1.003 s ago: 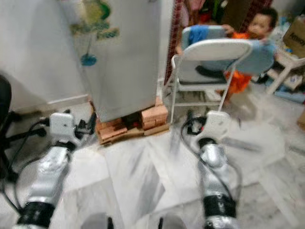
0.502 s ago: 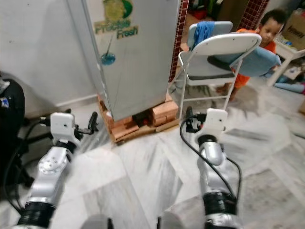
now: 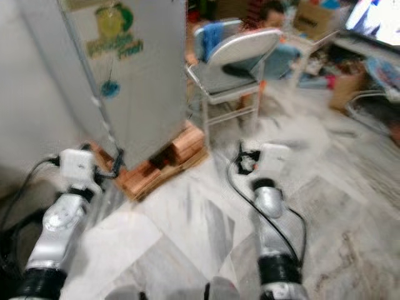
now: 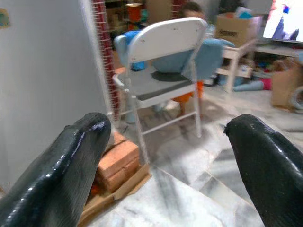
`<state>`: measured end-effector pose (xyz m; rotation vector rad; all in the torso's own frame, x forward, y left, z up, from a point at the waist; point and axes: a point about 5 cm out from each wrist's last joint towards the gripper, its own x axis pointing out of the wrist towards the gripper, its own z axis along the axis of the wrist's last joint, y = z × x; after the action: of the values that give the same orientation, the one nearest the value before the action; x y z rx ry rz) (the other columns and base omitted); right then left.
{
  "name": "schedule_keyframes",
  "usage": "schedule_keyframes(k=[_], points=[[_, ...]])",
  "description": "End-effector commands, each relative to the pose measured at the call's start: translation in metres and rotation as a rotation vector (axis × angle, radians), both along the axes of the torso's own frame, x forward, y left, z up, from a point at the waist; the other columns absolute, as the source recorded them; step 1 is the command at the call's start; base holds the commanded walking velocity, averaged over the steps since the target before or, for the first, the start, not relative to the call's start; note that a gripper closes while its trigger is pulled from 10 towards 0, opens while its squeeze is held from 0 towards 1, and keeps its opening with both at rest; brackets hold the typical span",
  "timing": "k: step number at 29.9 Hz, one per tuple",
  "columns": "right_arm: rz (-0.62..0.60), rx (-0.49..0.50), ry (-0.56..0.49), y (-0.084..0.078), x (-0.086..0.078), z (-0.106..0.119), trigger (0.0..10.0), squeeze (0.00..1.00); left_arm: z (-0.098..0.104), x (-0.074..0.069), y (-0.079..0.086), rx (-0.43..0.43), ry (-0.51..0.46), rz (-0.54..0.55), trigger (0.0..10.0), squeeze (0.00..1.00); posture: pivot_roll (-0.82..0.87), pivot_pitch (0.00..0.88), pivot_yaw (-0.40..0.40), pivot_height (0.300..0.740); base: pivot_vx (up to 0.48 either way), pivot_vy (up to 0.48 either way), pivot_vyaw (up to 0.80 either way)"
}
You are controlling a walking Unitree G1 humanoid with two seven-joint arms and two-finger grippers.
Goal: Restocking fridge
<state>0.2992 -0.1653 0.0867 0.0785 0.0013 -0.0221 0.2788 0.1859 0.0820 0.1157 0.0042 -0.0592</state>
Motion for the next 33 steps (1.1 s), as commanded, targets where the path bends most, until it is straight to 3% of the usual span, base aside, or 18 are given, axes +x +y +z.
schedule_keyframes(k=[1, 12, 18, 26, 33], points=[[-0.035, -0.015, -0.028, -0.013, 0.002, 0.009, 10.0, 0.00, 0.004, 0.004, -0.011, -0.020, -0.009, -0.034, 10.0, 0.00, -0.06, 0.048, 0.006, 0.740, 0.322, 0.356, -0.71], [-0.029, -0.024, -0.039, -0.010, 0.002, 0.011, 10.0, 0.00, 0.003, 0.002, -0.011, -0.020, -0.005, -0.032, 10.0, 0.00, -0.05, 0.059, 0.004, 0.740, 0.287, 0.385, -0.57], [-0.033, -0.031, -0.021, -0.013, 0.001, 0.009, 10.0, 0.00, 0.001, 0.000, -0.010, -0.032, -0.001, 0.003, 10.0, 0.00, -0.04, 0.060, -0.001, 0.740, 0.000, 0.451, 0.00], [-0.036, -0.038, -0.014, -0.018, -0.001, 0.006, 10.0, 0.00, -0.005, -0.012, -0.008, -0.012, 0.017, 0.018, 10.0, 0.00, -0.04, 0.058, -0.006, 0.740, 0.000, 0.000, 0.00], [-0.002, -0.064, -0.012, -0.014, 0.000, 0.007, 10.0, 0.00, -0.006, -0.014, -0.007, -0.012, 0.028, 0.022, 10.0, 0.00, -0.03, 0.057, -0.007, 0.740, 0.000, 0.040, 0.00]])
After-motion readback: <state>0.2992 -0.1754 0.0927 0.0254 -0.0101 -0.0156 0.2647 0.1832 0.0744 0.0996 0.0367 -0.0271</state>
